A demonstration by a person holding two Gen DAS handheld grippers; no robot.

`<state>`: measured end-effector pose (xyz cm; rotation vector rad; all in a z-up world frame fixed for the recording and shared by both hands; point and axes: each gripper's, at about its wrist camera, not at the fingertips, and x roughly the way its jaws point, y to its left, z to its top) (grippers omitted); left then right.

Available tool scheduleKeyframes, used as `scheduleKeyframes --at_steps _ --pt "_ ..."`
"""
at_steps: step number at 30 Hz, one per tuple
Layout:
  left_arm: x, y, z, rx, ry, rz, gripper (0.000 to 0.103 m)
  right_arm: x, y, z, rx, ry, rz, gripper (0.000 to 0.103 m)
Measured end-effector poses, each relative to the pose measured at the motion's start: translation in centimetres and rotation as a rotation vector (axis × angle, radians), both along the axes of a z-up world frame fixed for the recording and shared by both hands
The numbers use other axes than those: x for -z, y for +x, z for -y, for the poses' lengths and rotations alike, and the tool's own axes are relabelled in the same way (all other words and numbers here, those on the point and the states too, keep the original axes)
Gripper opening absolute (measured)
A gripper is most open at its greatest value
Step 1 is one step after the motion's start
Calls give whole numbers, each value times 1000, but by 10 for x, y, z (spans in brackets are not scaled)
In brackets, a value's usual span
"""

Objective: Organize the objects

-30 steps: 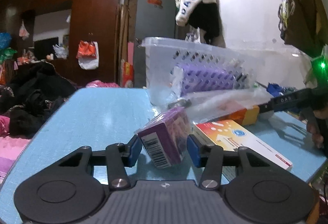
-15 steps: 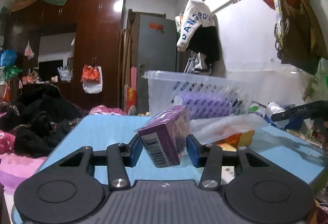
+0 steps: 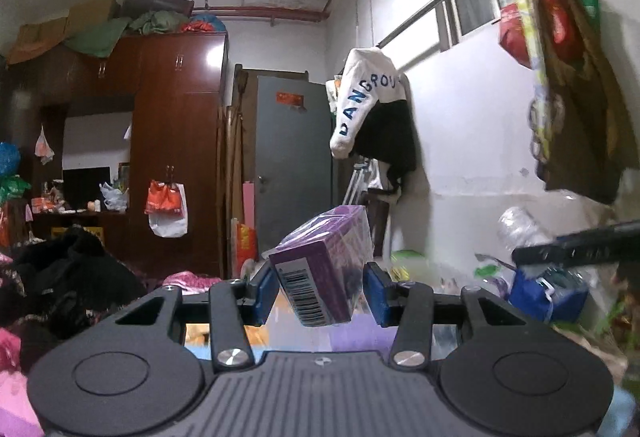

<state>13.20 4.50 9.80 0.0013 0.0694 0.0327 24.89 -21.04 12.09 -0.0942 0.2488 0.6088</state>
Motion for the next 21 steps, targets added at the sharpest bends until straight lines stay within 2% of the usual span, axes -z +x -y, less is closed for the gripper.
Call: scheduleKeyframes --at_steps 4,7,10,14,18,19,20,21 --pt "-27 64 5 2 8 -87 50 -5 42 -28 -43 7 -67 54" --pt "-29 114 3 -35 5 -194 50 5 67 -57 -42 -61 -104 54" --pt "-22 144 0 -79 16 -271 50 15 81 -77 -27 -137 -112 54" --pt "-11 162 2 -126 45 -342 50 23 91 -82 -36 -164 -147 54" --pt "-5 167 0 -126 50 -368 51 25 89 -85 -60 -187 -138 56" --pt "-3 168 -1 -127 45 -376 51 25 86 -84 -64 -187 -132 60" --pt "-1 167 -3 -123 44 -380 53 24 83 -84 -62 -180 -125 68" --pt "1 165 -6 -113 45 -381 62 22 81 -81 -47 -166 -123 93"
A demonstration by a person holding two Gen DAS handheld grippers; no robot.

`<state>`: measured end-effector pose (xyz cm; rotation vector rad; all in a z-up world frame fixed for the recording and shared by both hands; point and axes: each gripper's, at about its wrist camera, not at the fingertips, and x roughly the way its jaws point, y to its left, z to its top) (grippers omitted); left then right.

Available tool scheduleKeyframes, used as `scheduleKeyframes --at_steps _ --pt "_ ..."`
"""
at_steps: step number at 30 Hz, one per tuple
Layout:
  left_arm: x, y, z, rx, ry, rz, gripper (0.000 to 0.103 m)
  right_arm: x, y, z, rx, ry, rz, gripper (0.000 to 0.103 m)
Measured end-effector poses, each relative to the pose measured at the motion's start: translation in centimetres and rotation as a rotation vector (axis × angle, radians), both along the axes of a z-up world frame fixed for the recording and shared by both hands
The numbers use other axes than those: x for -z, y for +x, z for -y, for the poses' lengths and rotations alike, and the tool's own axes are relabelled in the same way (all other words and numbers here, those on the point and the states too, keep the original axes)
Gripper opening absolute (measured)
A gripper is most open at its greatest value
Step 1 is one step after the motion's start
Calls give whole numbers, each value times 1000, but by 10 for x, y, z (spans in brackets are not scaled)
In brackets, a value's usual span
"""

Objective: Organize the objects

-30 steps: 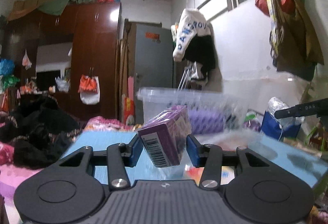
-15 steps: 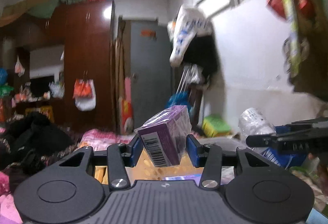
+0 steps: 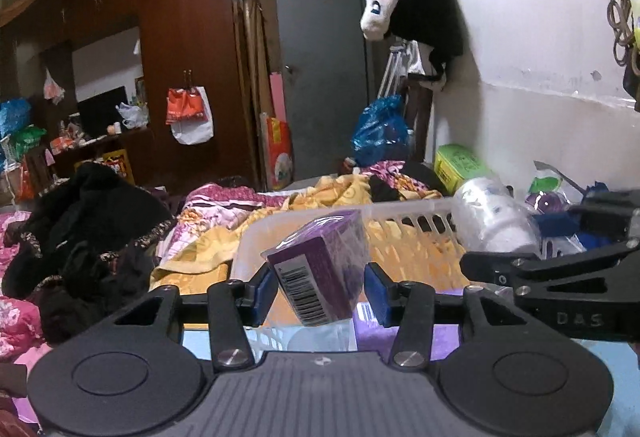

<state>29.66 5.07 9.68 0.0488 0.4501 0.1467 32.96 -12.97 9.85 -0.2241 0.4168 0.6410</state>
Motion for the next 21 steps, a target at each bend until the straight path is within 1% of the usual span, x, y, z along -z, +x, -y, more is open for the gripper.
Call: scheduleKeyframes --at_steps 1,2,3,5,7,9,11,14,16,18,21 --pt "1 -3 -1 3 -2 5 66 -2 -5 4 20 16 14 101" --pt "2 -6 -2 -3 -2 14 77 -4 -11 12 24 44 34 101" --pt "2 -11 -4 0 -9 27 84 -6 -16 19 18 69 43 101" --pt "3 -27 -6 17 -25 64 84 -7 -27 35 15 111 54 102" --pt "4 -51 -10 35 -40 110 84 -3 -44 59 -8 177 69 103" --pt "8 -78 -15 54 -65 152 85 9 -59 88 -10 217 72 103" --pt "19 -104 -19 68 -69 167 88 25 -67 109 6 230 51 103" --pt "46 -133 -23 65 -41 134 89 52 -59 126 58 214 -26 103" --pt "66 -142 -29 67 -60 88 89 64 -49 132 74 198 -72 103" --pt "79 -141 -33 81 -88 46 89 71 -41 134 80 207 -101 103" --pt "92 -131 -36 82 -97 2 89 74 -35 131 89 233 -120 103"
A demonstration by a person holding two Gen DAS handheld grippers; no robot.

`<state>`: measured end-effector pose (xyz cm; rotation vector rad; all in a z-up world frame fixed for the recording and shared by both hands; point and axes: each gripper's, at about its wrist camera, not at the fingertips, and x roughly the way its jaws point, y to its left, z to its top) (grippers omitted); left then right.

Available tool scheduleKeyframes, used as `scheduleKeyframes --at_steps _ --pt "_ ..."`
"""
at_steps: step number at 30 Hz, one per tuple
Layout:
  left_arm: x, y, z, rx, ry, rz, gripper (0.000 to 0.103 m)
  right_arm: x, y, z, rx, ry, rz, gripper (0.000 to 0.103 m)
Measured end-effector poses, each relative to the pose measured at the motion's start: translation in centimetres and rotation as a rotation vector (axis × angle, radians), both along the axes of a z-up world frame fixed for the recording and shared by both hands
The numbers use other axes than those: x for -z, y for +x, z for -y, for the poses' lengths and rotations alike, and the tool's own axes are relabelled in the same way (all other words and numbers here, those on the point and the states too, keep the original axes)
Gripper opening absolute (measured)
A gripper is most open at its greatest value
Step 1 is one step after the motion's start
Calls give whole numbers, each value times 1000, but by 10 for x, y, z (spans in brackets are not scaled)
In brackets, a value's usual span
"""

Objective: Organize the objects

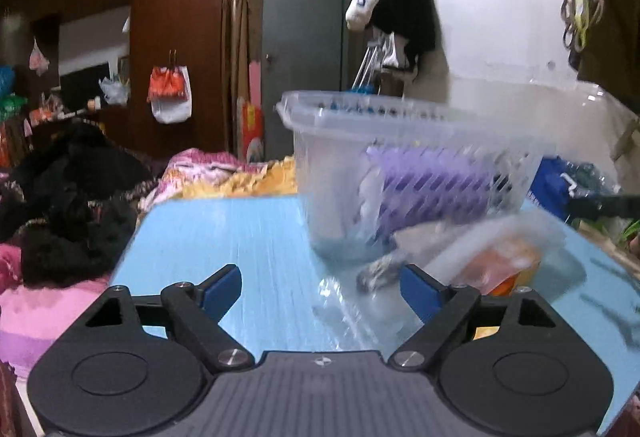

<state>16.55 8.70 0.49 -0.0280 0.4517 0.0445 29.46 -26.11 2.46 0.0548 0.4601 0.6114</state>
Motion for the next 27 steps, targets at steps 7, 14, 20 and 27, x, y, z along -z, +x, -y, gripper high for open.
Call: scheduleKeyframes --at_steps 7,14,20,27 --pt "16 6 -2 36 -3 -53 89 12 0 -11 -46 -7 -38 102" --pt "19 13 6 65 16 -85 89 22 0 -24 -98 -35 -64 93" --pt "21 30 11 89 0 -141 89 23 3 -29 -124 -40 -76 85" --pt "24 40 12 101 -52 -184 88 21 5 -29 -174 -10 -101 68"
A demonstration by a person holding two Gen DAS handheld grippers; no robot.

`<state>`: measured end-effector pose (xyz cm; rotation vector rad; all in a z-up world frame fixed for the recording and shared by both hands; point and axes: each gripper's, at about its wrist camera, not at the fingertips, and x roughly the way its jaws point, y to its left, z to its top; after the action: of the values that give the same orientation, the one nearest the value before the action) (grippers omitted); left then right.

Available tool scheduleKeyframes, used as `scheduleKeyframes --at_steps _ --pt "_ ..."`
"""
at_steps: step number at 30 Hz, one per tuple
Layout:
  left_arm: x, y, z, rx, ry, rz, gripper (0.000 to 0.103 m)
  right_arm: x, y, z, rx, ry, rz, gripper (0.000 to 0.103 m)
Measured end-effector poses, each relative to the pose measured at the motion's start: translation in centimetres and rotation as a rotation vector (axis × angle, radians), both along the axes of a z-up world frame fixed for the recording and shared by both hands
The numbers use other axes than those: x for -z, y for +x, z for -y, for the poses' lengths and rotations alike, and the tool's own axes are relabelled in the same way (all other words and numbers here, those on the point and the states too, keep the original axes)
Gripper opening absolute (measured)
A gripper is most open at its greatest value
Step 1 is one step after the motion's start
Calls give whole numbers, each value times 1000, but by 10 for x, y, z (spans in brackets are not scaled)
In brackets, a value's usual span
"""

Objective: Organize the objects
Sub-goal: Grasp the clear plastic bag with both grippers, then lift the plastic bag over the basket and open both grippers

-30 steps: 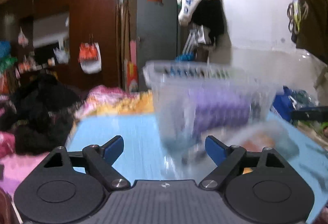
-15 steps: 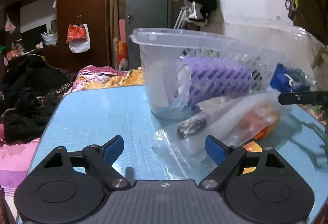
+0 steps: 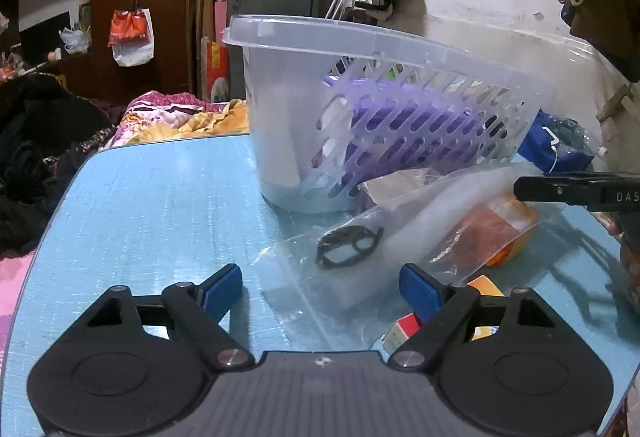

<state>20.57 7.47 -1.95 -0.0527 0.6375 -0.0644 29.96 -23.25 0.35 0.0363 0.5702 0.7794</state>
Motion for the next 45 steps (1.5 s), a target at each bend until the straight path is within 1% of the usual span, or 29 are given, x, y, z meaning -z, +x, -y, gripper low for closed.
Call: scheduleKeyframes --at_steps 5,7,8,9,10,11,13,14,17,19,21,26,35,41,45 --pt "0 -1 3 5 10 -2 83 0 2 1 -22 -1 -12 68" --pt "-1 -1 4 9 15 0 77 0 3 1 -33 8 -24 65" --pt "-2 -1 4 8 21 1 72 0 3 2 -42 13 -31 64" --pt "-2 -1 6 7 31 2 66 0 2 2 -48 17 -35 61" --pt "-2 -2 7 10 36 4 62 0 1 2 -51 19 -34 57" --pt "-2 -2 8 12 40 6 57 -1 -1 4 -52 19 -30 54" --pt "-2 -4 10 16 46 11 49 -2 -2 6 -45 18 -24 36" --pt "-2 -4 10 24 33 16 40 -2 -2 6 -46 12 -26 32" --pt "-2 -7 9 27 7 29 32 0 -6 7 -53 0 -10 24" --pt "-4 -11 9 27 8 50 29 -1 -11 6 -42 -13 19 18" --pt "-5 -14 10 25 16 75 24 -2 -19 4 -29 -39 58 16" --pt "-13 -26 7 19 4 144 21 -10 -40 4 -17 -65 144 13" --pt "-35 -54 12 38 8 274 19 -32 -70 4 -12 -55 248 13" --pt "-62 -72 19 50 31 347 19 -57 -86 6 -8 -22 316 13" --pt "-87 -71 23 46 50 390 19 -79 -82 4 4 -4 350 13"
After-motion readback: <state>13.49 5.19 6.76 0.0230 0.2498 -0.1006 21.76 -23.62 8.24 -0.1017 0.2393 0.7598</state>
